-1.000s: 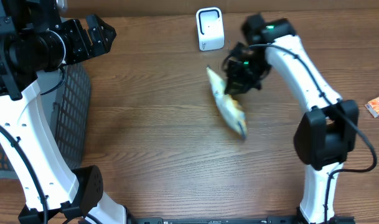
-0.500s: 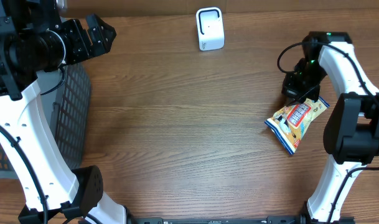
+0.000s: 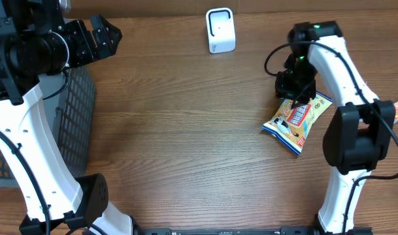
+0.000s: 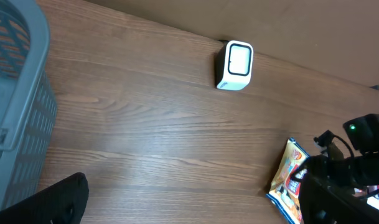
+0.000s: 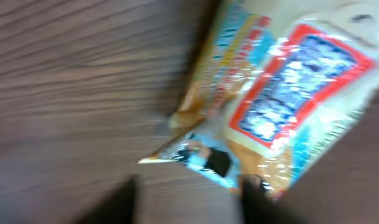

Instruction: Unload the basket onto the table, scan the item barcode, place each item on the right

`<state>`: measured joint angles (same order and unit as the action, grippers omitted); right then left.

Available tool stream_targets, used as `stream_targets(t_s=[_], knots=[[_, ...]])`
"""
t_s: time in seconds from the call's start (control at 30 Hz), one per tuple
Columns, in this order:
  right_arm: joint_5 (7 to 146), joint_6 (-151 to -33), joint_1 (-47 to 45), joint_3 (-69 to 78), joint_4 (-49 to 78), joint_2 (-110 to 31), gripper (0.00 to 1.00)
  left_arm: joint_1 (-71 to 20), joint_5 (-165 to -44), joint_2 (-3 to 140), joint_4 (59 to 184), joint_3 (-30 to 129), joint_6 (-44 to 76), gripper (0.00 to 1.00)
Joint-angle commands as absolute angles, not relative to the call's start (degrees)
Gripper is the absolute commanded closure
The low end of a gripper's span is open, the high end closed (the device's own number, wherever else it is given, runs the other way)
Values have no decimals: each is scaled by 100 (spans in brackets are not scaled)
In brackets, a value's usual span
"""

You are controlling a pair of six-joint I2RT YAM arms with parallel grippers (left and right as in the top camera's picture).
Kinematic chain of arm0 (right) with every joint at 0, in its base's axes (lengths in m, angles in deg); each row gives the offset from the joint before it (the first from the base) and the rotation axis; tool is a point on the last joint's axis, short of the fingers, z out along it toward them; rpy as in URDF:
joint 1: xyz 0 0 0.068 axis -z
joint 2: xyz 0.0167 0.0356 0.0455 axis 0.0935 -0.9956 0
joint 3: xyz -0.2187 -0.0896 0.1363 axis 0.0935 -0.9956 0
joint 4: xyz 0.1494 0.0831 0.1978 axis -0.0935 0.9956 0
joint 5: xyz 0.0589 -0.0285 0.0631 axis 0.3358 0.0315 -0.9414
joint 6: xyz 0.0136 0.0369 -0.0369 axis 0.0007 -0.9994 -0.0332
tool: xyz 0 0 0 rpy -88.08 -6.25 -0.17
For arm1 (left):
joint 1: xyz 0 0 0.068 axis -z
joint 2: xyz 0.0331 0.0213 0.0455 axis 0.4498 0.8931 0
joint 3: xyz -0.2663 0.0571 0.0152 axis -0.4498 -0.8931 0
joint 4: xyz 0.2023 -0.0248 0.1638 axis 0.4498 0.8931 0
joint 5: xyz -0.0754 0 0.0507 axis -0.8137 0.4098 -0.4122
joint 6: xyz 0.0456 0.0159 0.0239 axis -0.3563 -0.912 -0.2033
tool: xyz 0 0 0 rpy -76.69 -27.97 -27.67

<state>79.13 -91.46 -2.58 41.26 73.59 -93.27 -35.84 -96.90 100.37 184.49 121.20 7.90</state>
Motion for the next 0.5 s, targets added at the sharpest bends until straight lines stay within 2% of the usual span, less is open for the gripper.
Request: stream_targets(t_s=[0.0,0.1,0.47], knots=[[9008,-9860,-358,3995,7311,-9209,1,-3610,-9749,10013,18440,12183,741,0],[9273,-10348,-413,3623,7034,-9215,0,-3610,-9749,10013,18440,12183,741,0],[9568,-10824,-555,2004,5539,-9215,0,-3610,-9749,10013,18440,12183,741,0]])
